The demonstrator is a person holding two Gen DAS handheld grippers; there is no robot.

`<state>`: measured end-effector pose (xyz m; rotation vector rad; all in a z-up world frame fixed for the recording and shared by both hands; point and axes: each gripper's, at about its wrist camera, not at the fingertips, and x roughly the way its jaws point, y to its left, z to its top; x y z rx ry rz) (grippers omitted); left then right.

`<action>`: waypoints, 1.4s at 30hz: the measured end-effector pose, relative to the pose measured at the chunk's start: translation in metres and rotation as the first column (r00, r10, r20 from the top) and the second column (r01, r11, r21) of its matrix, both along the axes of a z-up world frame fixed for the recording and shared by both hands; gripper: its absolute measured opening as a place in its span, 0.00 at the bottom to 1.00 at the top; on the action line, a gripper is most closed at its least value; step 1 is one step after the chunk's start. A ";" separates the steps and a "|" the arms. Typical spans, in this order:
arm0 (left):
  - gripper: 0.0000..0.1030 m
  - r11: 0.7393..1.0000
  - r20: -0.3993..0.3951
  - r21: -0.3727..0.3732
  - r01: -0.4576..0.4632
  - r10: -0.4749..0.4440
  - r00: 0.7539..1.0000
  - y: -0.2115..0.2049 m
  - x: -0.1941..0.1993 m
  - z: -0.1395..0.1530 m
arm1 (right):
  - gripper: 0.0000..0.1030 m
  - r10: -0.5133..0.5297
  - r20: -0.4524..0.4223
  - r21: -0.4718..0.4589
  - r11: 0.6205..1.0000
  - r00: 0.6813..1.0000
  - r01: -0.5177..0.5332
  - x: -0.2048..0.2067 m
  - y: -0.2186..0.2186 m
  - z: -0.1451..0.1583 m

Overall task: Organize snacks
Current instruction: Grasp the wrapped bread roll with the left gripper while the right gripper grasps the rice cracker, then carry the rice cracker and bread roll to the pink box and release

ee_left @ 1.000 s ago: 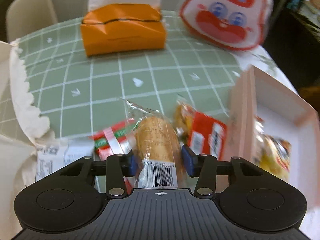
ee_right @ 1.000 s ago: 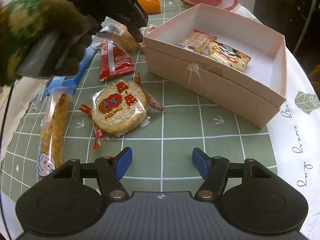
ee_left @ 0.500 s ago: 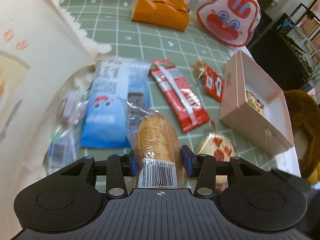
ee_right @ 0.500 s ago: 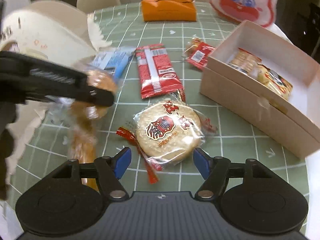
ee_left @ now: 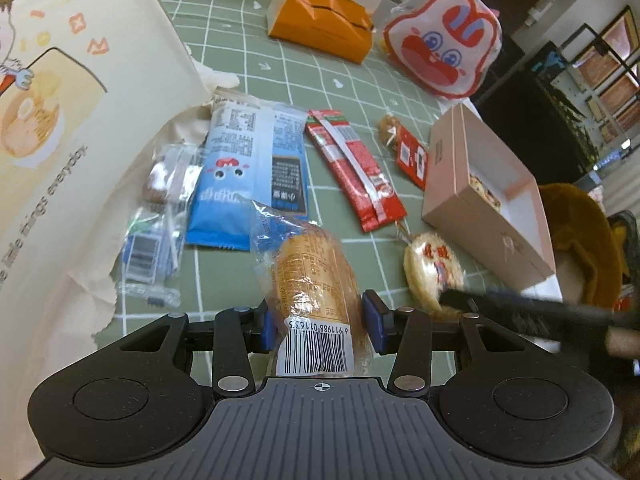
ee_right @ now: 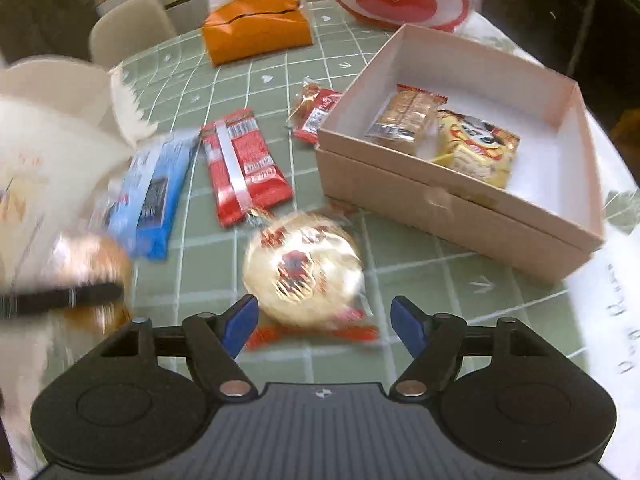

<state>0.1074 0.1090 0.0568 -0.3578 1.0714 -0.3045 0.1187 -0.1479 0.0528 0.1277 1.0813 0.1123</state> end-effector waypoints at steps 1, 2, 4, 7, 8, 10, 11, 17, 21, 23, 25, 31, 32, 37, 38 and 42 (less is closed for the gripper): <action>0.47 1.000 0.000 0.005 0.003 -0.003 1.000 0.001 -0.002 0.000 | 0.72 -0.017 -0.001 -0.019 1.000 1.000 0.017 0.004 0.006 -0.003; 0.47 1.000 0.000 0.007 0.003 -0.003 1.000 0.002 -0.004 0.000 | 0.72 -0.026 -0.001 -0.036 0.999 1.000 0.025 0.008 0.012 -0.007; 0.47 1.000 -0.003 0.004 0.003 -0.003 1.000 0.005 -0.008 0.001 | 0.73 -0.030 -0.013 -0.031 0.999 0.999 0.030 0.015 0.022 -0.016; 0.47 1.000 -0.004 0.006 0.004 -0.004 1.000 0.008 -0.014 0.002 | 0.76 -0.003 -0.018 -0.034 0.999 1.000 0.002 0.017 0.034 -0.023; 0.47 1.000 -0.005 0.006 0.003 -0.003 1.000 0.008 -0.015 0.002 | 0.76 0.015 -0.011 -0.059 0.998 1.000 -0.016 0.016 0.039 -0.025; 0.47 1.000 -0.006 0.006 0.007 -0.007 1.000 0.007 -0.017 0.002 | 0.76 0.042 -0.002 -0.093 0.995 0.999 -0.042 0.011 0.043 -0.028; 0.47 1.000 -0.005 0.006 0.009 -0.009 1.000 0.006 -0.018 0.002 | 0.76 0.054 -0.002 -0.092 0.994 0.999 -0.054 0.008 0.043 -0.028; 0.47 0.998 0.002 -0.005 0.058 -0.058 0.998 -0.009 -0.028 0.006 | 0.73 0.121 0.002 -0.098 0.988 0.993 -0.120 -0.029 0.033 -0.023; 0.47 0.993 -0.001 -0.016 0.115 -0.115 0.993 -0.028 -0.037 0.008 | 0.72 0.128 0.012 -0.104 0.987 0.992 -0.127 -0.057 0.019 -0.017; 0.47 0.989 -0.008 -0.016 0.150 -0.150 0.989 -0.041 -0.041 0.006 | 0.72 0.119 0.027 -0.100 0.988 0.993 -0.116 -0.069 0.009 -0.012; 0.46 0.984 -0.013 -0.016 0.180 -0.180 0.984 -0.055 -0.044 0.005 | 0.73 0.104 0.043 -0.103 0.990 0.994 -0.099 -0.081 -0.002 -0.008; 0.47 0.971 -0.018 -0.004 0.240 -0.240 0.971 -0.091 -0.051 0.005 | 0.74 0.053 0.057 -0.103 0.994 0.997 -0.047 -0.107 -0.036 -0.009; 0.47 0.970 -0.018 -0.003 0.243 -0.243 0.970 -0.096 -0.051 0.006 | 0.75 0.038 0.052 -0.097 0.995 0.998 -0.033 -0.110 -0.042 -0.010; 0.47 0.969 -0.021 0.014 0.247 -0.247 0.969 -0.109 -0.058 0.006 | 0.75 -0.007 0.040 -0.051 0.999 0.999 0.009 -0.115 -0.065 -0.015; 0.47 0.970 -0.022 0.017 0.243 -0.242 0.970 -0.109 -0.059 0.007 | 0.75 -0.014 0.041 -0.041 0.999 0.999 0.015 -0.115 -0.068 -0.015; 0.47 0.975 -0.029 0.026 0.219 -0.218 0.976 -0.109 -0.062 0.004 | 0.76 -0.011 0.001 0.001 1.000 1.000 0.011 -0.107 -0.071 -0.021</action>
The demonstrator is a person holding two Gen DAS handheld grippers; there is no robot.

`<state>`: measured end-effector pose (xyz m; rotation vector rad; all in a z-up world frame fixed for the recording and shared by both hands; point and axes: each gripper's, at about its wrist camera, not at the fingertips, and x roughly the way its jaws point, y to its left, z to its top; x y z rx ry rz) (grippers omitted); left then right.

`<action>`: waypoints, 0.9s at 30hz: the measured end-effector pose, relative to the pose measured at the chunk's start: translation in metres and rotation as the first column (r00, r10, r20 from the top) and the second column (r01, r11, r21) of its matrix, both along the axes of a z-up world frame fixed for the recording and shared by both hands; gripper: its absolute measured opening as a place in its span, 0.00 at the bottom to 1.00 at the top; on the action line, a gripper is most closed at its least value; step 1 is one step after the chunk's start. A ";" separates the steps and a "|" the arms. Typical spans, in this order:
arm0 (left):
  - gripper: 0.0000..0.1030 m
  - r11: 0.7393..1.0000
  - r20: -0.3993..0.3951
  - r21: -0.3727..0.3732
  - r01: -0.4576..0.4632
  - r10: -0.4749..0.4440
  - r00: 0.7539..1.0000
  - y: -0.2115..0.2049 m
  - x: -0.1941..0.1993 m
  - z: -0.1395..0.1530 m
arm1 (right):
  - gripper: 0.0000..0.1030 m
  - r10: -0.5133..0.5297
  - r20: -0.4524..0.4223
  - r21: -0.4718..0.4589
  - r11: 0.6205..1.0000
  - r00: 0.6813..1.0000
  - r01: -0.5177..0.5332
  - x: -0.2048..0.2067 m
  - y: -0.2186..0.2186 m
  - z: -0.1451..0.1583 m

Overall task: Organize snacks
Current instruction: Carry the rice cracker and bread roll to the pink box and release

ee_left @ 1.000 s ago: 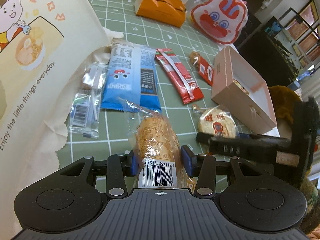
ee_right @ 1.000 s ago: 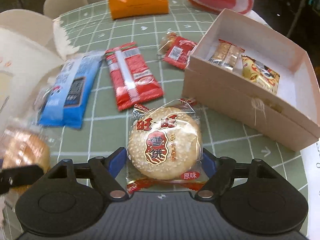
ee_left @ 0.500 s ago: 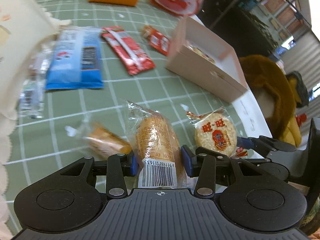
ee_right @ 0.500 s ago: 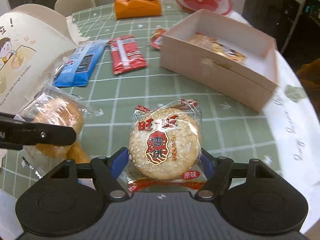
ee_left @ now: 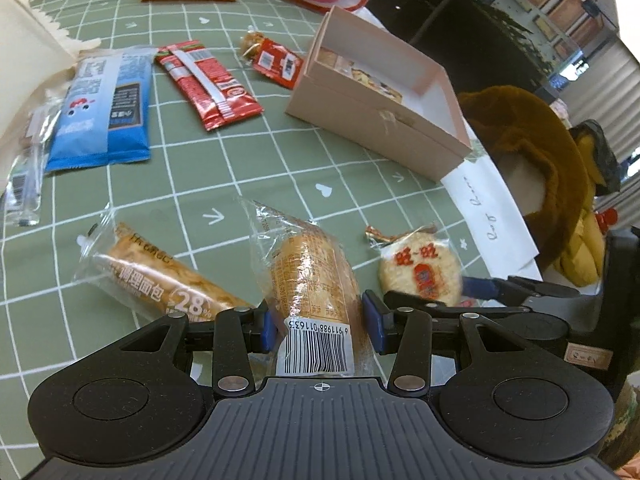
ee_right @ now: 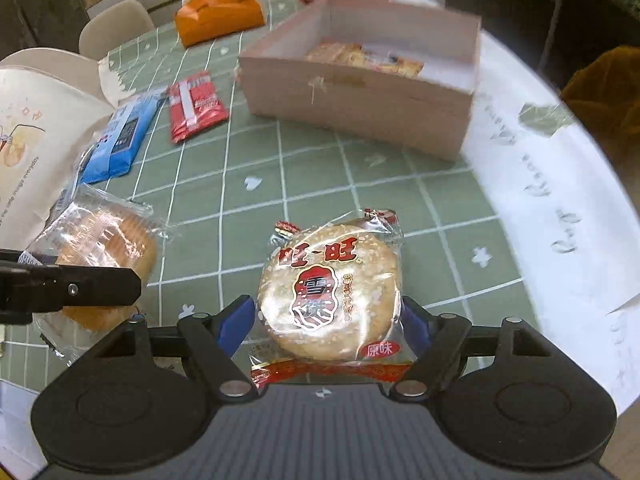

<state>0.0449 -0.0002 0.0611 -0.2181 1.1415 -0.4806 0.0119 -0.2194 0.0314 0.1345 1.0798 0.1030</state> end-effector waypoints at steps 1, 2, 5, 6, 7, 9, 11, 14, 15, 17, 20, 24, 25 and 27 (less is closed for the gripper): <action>0.47 1.000 -0.003 0.002 -0.003 0.003 1.000 0.000 -0.001 -0.001 | 0.79 0.004 -0.015 0.009 1.000 1.000 -0.004 0.003 0.000 -0.003; 0.47 1.000 -0.003 0.004 -0.004 0.004 1.000 0.000 -0.001 -0.002 | 0.79 0.004 -0.007 0.007 1.000 1.000 -0.004 0.004 0.000 -0.003; 0.47 1.000 -0.004 0.013 -0.006 0.006 1.000 -0.002 -0.005 -0.002 | 0.80 0.017 -0.010 -0.022 1.000 1.000 -0.017 0.006 0.005 -0.004; 0.47 1.000 -0.005 0.012 -0.007 0.007 1.000 -0.002 -0.007 -0.002 | 0.80 0.026 -0.010 -0.044 0.999 1.000 -0.026 0.006 0.008 -0.004; 0.47 1.000 -0.006 0.010 -0.008 0.008 1.000 -0.002 -0.008 -0.002 | 0.80 0.039 -0.012 -0.078 0.996 0.999 -0.039 0.006 0.012 -0.005; 0.47 1.000 -0.007 0.006 -0.009 0.009 1.000 -0.001 -0.010 -0.003 | 0.81 0.055 -0.001 -0.139 0.989 0.999 -0.054 0.005 0.019 -0.007; 0.47 1.000 -0.011 0.002 -0.012 0.012 1.000 0.000 -0.012 -0.005 | 0.81 0.051 0.024 -0.153 0.987 0.998 -0.046 0.004 0.019 -0.007; 0.47 1.000 -0.021 0.000 -0.018 0.018 1.000 0.001 -0.014 -0.007 | 0.81 0.058 0.013 -0.158 0.986 0.998 -0.055 0.009 0.020 -0.006; 0.47 1.000 -0.023 -0.001 -0.018 0.017 1.000 0.001 -0.014 -0.007 | 0.78 0.064 0.002 -0.157 0.986 0.998 -0.063 0.010 0.021 -0.005; 0.47 1.000 -0.026 -0.001 -0.016 0.016 1.000 0.001 -0.014 -0.008 | 0.76 0.072 -0.007 -0.150 0.986 0.997 -0.072 0.013 0.021 -0.001; 0.47 1.000 -0.026 -0.007 -0.012 0.012 1.000 0.000 -0.014 -0.008 | 0.76 0.078 0.022 -0.154 0.985 0.997 -0.074 0.009 0.022 0.009; 0.46 1.000 -0.017 -0.018 -0.007 0.007 1.000 -0.003 -0.011 -0.005 | 0.76 0.091 0.034 -0.153 0.985 0.995 -0.085 0.002 0.025 0.019; 0.46 1.000 -0.014 -0.022 -0.004 0.003 1.000 -0.004 -0.010 -0.004 | 0.76 0.094 0.034 -0.151 0.985 0.995 -0.088 0.000 0.025 0.021; 0.46 1.000 -0.009 -0.028 0.001 -0.001 1.000 -0.006 -0.007 -0.002 | 0.76 0.093 0.030 -0.140 0.986 0.995 -0.088 -0.003 0.026 0.023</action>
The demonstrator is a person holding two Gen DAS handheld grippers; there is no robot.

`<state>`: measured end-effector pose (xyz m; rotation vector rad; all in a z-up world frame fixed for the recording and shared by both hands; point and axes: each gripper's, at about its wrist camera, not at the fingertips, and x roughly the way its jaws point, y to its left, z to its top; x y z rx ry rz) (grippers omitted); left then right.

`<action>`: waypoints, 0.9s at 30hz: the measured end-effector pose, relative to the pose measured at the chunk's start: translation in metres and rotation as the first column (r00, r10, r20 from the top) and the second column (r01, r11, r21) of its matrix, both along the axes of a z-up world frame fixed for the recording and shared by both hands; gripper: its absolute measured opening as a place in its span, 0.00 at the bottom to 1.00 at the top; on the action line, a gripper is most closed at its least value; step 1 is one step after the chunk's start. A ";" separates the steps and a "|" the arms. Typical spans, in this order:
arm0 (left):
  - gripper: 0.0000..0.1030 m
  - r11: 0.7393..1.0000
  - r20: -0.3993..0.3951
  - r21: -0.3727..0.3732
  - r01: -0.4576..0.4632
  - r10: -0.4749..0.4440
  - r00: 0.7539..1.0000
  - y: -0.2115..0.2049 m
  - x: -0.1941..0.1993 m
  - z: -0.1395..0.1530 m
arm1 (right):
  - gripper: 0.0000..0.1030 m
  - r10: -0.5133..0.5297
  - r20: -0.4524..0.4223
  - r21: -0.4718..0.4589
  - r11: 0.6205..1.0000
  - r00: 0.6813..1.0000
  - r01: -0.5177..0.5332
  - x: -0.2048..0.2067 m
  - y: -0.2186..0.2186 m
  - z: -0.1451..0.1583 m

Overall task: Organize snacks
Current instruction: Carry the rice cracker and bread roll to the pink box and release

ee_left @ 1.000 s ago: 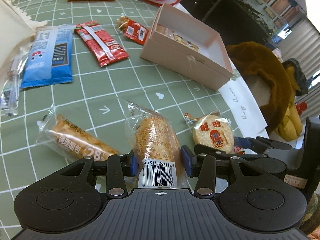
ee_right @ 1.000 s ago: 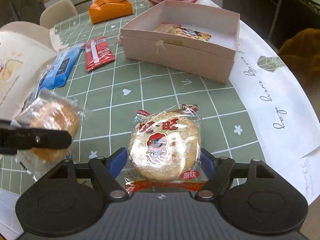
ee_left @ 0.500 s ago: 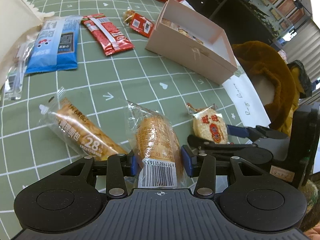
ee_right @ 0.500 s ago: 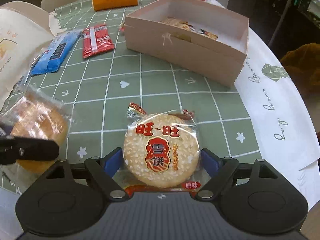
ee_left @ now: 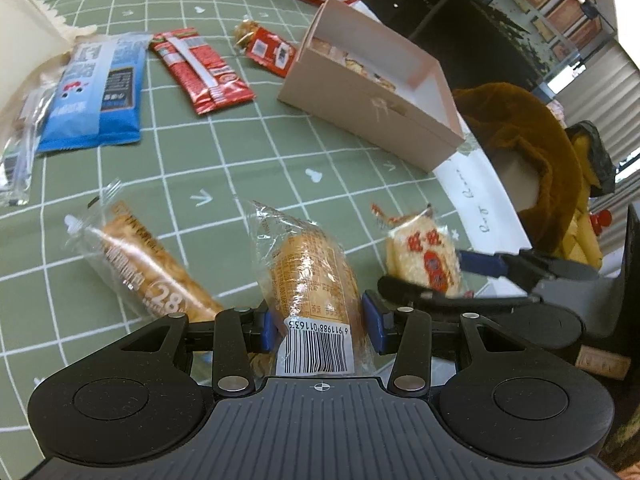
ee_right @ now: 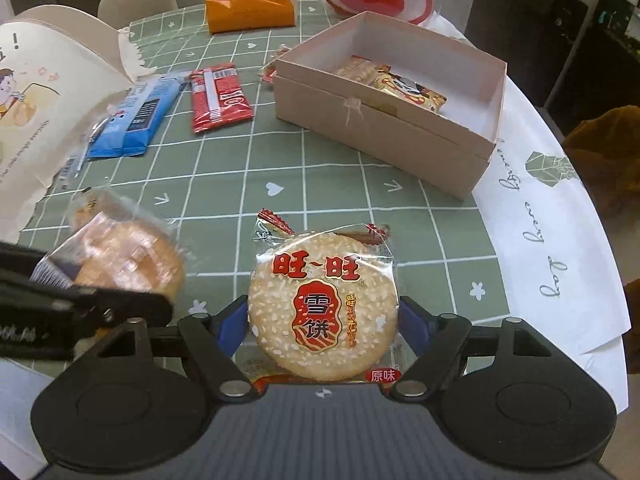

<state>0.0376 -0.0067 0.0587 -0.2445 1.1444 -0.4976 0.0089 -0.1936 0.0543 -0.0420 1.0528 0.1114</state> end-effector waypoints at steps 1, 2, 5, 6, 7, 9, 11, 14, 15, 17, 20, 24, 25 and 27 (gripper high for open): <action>0.46 1.000 0.001 -0.002 0.004 -0.004 1.000 -0.001 0.001 0.000 | 0.76 -0.003 -0.002 0.008 1.000 1.000 0.003 -0.001 -0.001 0.001; 0.46 1.000 0.001 -0.002 0.006 -0.006 1.000 -0.003 0.003 0.001 | 0.76 -0.007 -0.004 0.015 1.000 1.000 0.007 -0.002 -0.001 0.002; 0.46 1.000 -0.002 -0.005 0.007 -0.007 1.000 -0.007 0.008 0.001 | 0.76 -0.012 0.001 0.024 1.000 1.000 0.012 -0.004 -0.003 0.006; 0.46 1.000 -0.003 -0.009 0.007 -0.007 1.000 -0.008 0.010 0.002 | 0.76 -0.013 0.004 0.025 1.000 1.000 0.013 -0.004 -0.004 0.007; 0.46 1.000 0.000 -0.014 0.007 -0.007 1.000 -0.009 0.013 0.004 | 0.76 -0.015 0.007 0.027 1.000 1.000 0.015 -0.003 -0.006 0.008; 0.46 1.000 0.010 -0.026 0.004 -0.004 1.000 -0.009 0.018 0.007 | 0.76 -0.025 0.011 0.029 0.999 1.000 0.025 0.000 -0.009 0.010; 0.46 0.999 0.013 -0.036 -0.002 0.002 1.000 -0.009 0.026 0.011 | 0.76 -0.035 0.022 0.025 0.999 0.999 0.034 0.004 -0.012 0.013; 0.46 0.999 0.016 -0.051 -0.011 0.012 1.000 -0.010 0.042 0.020 | 0.76 -0.041 0.040 0.040 0.998 0.998 0.039 0.012 -0.020 0.020; 0.46 0.998 0.022 -0.063 -0.014 0.015 1.000 -0.011 0.050 0.026 | 0.76 -0.043 0.049 0.045 0.998 0.998 0.041 0.015 -0.022 0.022; 0.46 0.996 0.044 -0.093 -0.016 0.020 0.999 -0.012 0.067 0.042 | 0.76 -0.047 0.075 0.053 0.998 0.996 0.043 0.021 -0.027 0.031; 0.46 0.991 0.114 -0.135 -0.005 0.021 0.993 -0.021 0.099 0.075 | 0.75 -0.052 0.158 0.072 0.997 0.986 0.041 0.037 -0.036 0.056; 0.46 0.976 0.173 -0.213 0.039 -0.002 0.985 -0.043 0.148 0.114 | 0.75 -0.062 0.264 0.061 0.997 0.963 0.048 0.076 -0.052 0.092; 0.46 0.971 0.183 -0.232 0.050 -0.007 0.983 -0.050 0.162 0.122 | 0.75 -0.059 0.284 0.039 0.998 0.957 0.050 0.088 -0.055 0.097; 0.46 0.962 0.200 -0.264 0.069 -0.015 0.980 -0.066 0.190 0.132 | 0.76 -0.058 0.319 0.003 0.998 0.946 0.060 0.113 -0.062 0.100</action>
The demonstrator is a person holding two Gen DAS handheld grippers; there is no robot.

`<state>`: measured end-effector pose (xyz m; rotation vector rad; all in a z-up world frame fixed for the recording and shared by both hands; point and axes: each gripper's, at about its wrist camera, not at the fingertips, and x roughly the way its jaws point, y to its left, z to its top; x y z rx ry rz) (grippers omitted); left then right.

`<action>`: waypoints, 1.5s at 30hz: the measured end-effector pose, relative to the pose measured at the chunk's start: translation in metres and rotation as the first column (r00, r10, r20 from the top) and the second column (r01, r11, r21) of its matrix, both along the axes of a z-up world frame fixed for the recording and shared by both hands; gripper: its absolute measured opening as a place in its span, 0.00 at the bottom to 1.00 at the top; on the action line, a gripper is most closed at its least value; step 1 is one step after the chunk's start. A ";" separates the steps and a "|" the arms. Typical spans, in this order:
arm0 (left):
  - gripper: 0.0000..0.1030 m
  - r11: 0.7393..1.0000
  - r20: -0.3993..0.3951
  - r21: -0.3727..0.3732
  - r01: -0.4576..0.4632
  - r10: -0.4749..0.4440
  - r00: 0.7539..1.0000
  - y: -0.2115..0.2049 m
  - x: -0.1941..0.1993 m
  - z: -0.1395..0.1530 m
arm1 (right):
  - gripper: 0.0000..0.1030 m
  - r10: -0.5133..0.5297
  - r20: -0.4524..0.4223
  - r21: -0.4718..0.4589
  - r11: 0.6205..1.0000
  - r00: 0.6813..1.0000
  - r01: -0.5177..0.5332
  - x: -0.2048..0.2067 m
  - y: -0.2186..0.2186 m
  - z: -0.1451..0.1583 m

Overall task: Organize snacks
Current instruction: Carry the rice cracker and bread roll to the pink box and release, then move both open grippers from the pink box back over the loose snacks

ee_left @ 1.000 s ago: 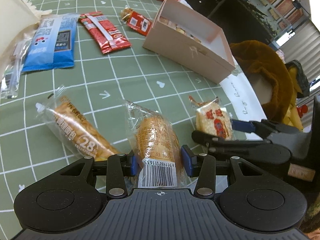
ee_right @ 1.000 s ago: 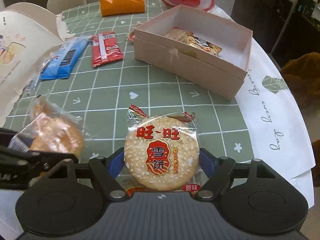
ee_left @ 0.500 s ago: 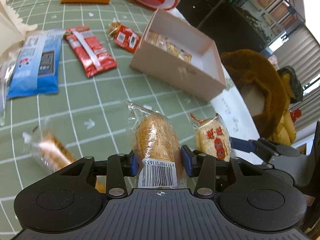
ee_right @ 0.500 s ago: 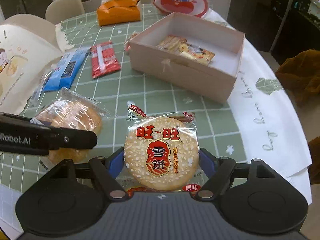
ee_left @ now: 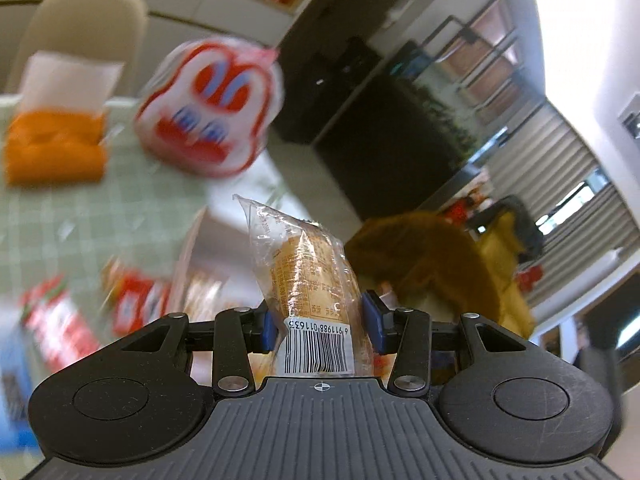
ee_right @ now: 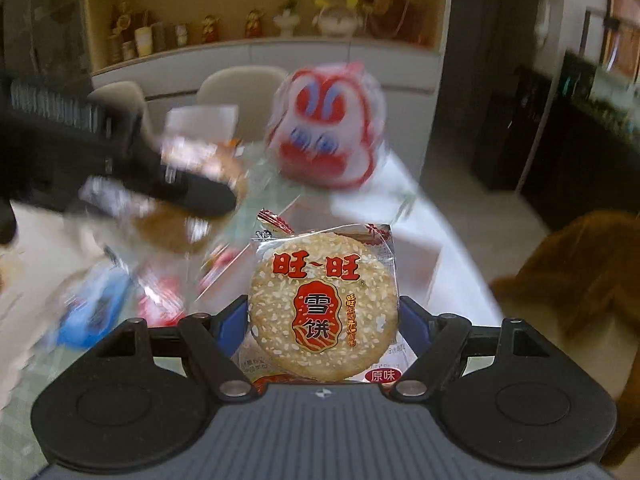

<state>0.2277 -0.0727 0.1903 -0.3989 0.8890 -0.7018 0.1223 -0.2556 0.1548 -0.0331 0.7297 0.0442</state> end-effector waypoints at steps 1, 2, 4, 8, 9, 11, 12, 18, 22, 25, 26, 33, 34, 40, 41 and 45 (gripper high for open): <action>0.49 1.000 0.004 -0.007 0.006 -0.006 1.000 -0.010 0.013 -0.004 | 0.76 0.001 0.011 0.007 1.000 1.000 -0.001 0.012 -0.005 -0.001; 0.50 1.000 0.009 0.022 0.012 -0.012 1.000 -0.023 0.026 -0.013 | 0.79 0.013 0.013 0.035 0.999 1.000 -0.013 0.026 -0.010 -0.006; 0.46 0.984 -0.044 0.175 0.019 -0.012 0.999 -0.047 0.053 -0.043 | 0.78 0.054 -0.045 0.090 0.995 0.998 -0.050 0.055 -0.018 -0.029; 0.46 0.992 -0.106 0.127 0.012 0.001 0.994 -0.044 0.074 -0.070 | 0.71 0.019 -0.148 0.053 0.999 0.989 -0.011 0.083 -0.028 -0.068; 0.46 0.992 -0.100 0.123 0.005 0.007 0.995 -0.039 0.077 -0.073 | 0.72 0.019 -0.149 0.066 0.998 0.989 -0.009 0.084 -0.031 -0.070; 0.46 0.989 -0.071 0.140 -0.051 0.062 0.996 -0.023 0.086 -0.076 | 0.73 0.016 -0.168 0.110 0.994 0.986 0.002 0.088 -0.039 -0.075; 0.46 0.983 -0.057 0.157 -0.097 0.107 0.993 -0.012 0.092 -0.079 | 0.73 0.004 -0.176 0.117 0.993 0.984 0.017 0.087 -0.042 -0.076; 0.46 0.920 -0.130 0.351 -0.174 0.232 0.964 0.020 0.120 -0.139 | 0.73 0.001 -0.206 0.130 0.991 0.979 0.026 0.058 -0.039 -0.078; 0.47 0.908 -0.099 0.403 -0.118 0.172 0.980 0.007 0.119 -0.159 | 0.73 0.015 -0.197 0.105 0.995 0.980 0.006 0.033 -0.025 -0.077; 0.46 0.877 -0.050 0.475 -0.079 0.117 0.992 0.001 0.107 -0.160 | 0.73 0.027 -0.192 0.081 0.997 0.981 -0.012 0.025 -0.017 -0.071; 0.46 0.872 -0.044 0.484 -0.070 0.104 0.994 0.002 0.101 -0.160 | 0.73 0.033 -0.194 0.088 0.996 0.980 -0.016 0.024 -0.015 -0.070; 0.35 0.892 -0.055 0.451 -0.030 0.061 0.997 0.045 0.038 -0.159 | 0.73 0.050 -0.182 0.106 0.994 0.982 -0.031 0.011 0.010 -0.060; 0.27 0.893 -0.055 0.450 -0.022 0.052 0.997 0.049 0.029 -0.160 | 0.73 0.056 -0.179 0.113 0.993 0.982 -0.036 0.007 0.015 -0.059; 0.17 0.927 -0.098 0.369 -0.069 0.113 0.989 0.086 -0.011 -0.158 | 0.73 0.134 -0.214 0.147 0.984 0.968 -0.103 -0.002 0.051 -0.070; 0.17 0.932 -0.101 0.349 -0.095 0.138 0.985 0.093 -0.015 -0.156 | 0.73 0.145 -0.224 0.153 0.982 0.964 -0.112 0.003 0.057 -0.075; 0.20 0.925 -0.058 0.325 -0.197 0.227 0.972 0.116 -0.029 -0.141 | 0.73 0.155 -0.209 0.145 0.981 0.966 -0.126 0.031 0.085 -0.091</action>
